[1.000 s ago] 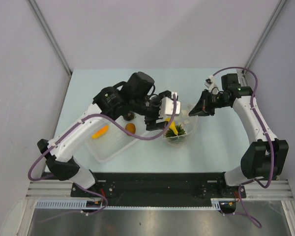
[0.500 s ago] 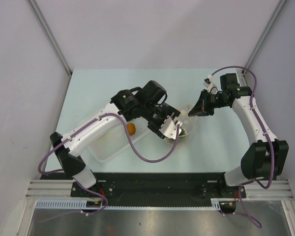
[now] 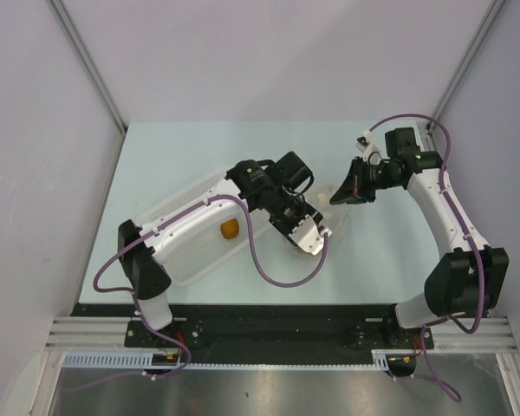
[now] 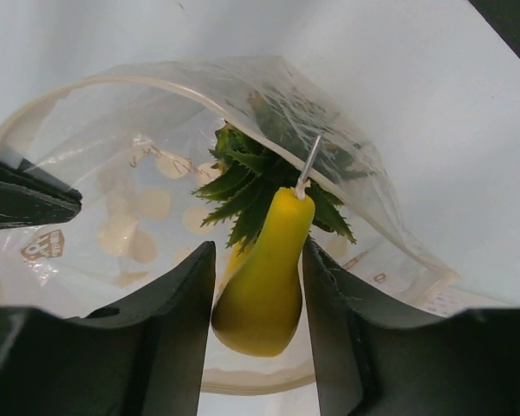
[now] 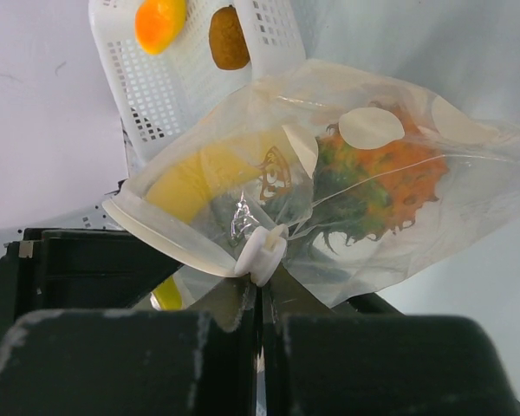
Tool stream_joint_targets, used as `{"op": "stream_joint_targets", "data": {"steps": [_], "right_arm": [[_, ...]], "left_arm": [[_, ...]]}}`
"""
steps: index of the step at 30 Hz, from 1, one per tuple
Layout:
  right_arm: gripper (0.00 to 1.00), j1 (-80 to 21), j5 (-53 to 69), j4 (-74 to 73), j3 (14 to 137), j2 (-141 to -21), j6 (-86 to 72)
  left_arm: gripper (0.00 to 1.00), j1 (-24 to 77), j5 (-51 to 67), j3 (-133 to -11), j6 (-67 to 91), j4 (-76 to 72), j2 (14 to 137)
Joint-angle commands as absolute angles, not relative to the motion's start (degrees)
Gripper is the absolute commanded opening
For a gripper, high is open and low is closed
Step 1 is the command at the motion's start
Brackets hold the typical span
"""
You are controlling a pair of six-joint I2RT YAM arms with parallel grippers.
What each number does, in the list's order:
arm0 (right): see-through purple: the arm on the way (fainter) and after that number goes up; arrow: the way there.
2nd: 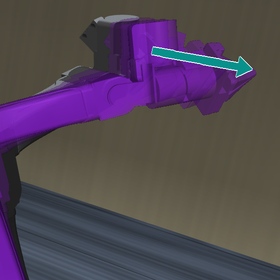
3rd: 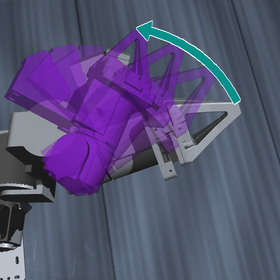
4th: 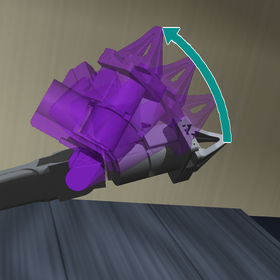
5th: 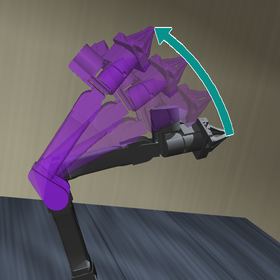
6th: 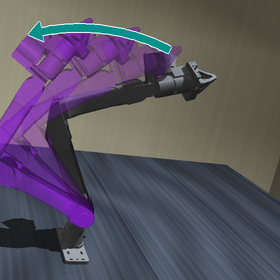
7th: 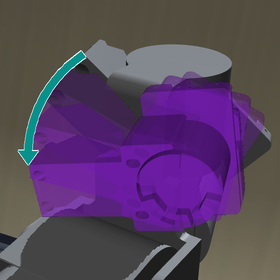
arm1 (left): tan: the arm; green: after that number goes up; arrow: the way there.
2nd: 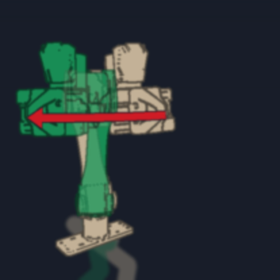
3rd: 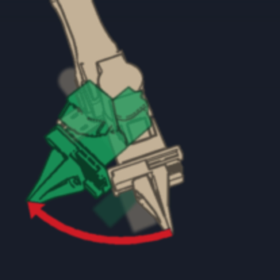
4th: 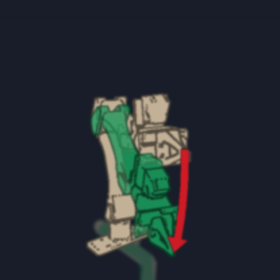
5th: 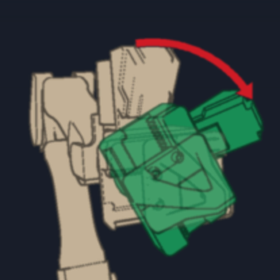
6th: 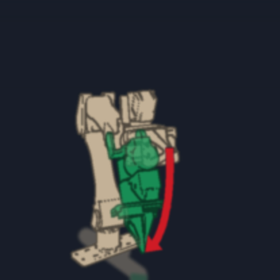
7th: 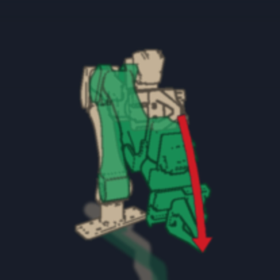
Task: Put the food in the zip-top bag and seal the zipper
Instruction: Adjust the fake fruit in the zipper food storage bag.
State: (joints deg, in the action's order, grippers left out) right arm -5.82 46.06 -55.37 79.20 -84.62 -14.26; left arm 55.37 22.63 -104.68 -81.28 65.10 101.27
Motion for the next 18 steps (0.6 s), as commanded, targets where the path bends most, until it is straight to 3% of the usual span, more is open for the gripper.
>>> {"op": "stream_joint_targets", "data": {"steps": [1,8,18], "right_arm": [[0.00,-6.06,45.70,-54.67,81.65,-83.32,-13.18],[0.00,-5.98,45.70,-54.84,81.48,-83.14,-13.01],[0.00,-6.06,46.23,-54.49,81.74,-83.94,-13.27]], "left_arm": [[0.44,55.72,22.59,-109.50,-85.34,70.83,101.60],[0.14,55.72,19.17,-118.02,-84.37,75.14,101.16],[0.02,55.81,15.73,-116.98,-83.50,66.19,99.67]]}}
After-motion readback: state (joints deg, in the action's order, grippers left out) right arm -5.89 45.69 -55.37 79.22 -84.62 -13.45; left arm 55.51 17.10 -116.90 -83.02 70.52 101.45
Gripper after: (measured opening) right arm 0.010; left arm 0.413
